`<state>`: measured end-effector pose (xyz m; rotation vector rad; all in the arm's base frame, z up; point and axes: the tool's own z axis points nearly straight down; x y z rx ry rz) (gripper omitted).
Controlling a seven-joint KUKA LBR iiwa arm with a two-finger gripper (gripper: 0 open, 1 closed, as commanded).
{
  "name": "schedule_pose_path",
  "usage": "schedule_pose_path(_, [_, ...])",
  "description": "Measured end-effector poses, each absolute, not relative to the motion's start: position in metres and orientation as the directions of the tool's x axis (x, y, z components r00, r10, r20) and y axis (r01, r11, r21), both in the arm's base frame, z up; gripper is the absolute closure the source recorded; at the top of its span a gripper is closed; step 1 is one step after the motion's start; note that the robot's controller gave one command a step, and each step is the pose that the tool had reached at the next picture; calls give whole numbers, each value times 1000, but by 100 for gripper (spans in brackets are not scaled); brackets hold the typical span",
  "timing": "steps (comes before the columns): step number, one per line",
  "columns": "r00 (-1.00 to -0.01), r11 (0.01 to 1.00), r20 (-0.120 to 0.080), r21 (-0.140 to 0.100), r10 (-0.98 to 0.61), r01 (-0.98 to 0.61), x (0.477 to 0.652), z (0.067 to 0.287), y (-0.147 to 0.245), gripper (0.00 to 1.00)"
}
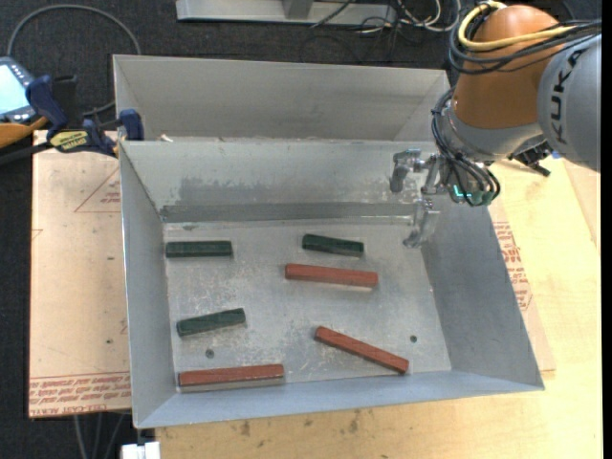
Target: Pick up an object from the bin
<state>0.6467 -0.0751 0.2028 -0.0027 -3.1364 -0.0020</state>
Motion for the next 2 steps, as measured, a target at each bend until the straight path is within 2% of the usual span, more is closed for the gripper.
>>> schedule_pose_path(1, [-994, 995, 5, 2, 105, 105, 643, 67, -49, 0])
schedule_pose_path(2, [-999, 999, -3, 4, 47, 47, 622, 72, 26, 0])
